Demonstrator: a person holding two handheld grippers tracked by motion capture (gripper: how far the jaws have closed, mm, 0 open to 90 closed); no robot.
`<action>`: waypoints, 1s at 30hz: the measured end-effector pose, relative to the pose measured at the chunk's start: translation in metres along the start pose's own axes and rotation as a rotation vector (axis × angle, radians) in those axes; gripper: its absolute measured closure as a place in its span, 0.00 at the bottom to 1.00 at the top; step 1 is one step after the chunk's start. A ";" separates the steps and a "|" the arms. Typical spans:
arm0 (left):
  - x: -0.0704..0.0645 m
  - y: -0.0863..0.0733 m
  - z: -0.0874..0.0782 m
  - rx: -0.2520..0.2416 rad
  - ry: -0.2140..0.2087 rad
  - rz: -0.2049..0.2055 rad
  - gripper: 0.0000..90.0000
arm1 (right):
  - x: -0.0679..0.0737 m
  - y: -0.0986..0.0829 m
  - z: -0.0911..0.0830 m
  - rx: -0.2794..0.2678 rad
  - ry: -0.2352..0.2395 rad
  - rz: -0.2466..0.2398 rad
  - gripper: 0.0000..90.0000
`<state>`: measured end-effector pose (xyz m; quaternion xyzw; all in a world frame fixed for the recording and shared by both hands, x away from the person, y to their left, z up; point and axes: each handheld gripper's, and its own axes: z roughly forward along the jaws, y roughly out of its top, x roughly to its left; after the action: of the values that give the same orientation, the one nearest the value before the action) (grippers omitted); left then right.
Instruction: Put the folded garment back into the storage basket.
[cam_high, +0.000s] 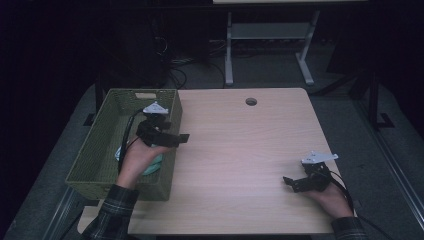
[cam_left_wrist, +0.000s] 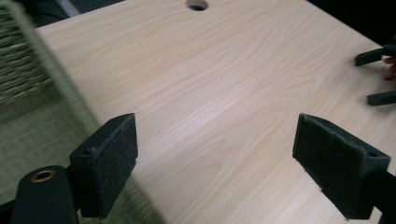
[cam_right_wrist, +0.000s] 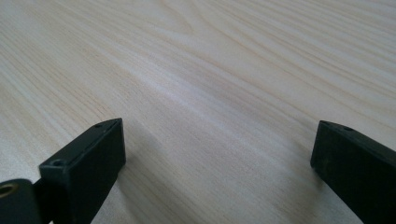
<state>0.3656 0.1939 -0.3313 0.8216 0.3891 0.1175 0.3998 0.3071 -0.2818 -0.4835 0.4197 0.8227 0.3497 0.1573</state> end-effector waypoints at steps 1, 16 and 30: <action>-0.004 0.001 0.003 0.001 -0.008 0.002 0.15 | 0.000 0.000 0.000 0.000 0.000 0.000 0.03; -0.048 0.000 0.052 0.018 -0.082 0.069 0.16 | 0.000 0.000 0.000 0.002 0.000 0.006 0.03; -0.071 -0.029 0.093 0.050 -0.094 0.127 0.16 | 0.000 0.000 0.000 0.000 -0.002 0.000 0.03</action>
<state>0.3490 0.1007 -0.4056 0.8588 0.3199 0.0943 0.3888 0.3070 -0.2817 -0.4835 0.4203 0.8225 0.3491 0.1579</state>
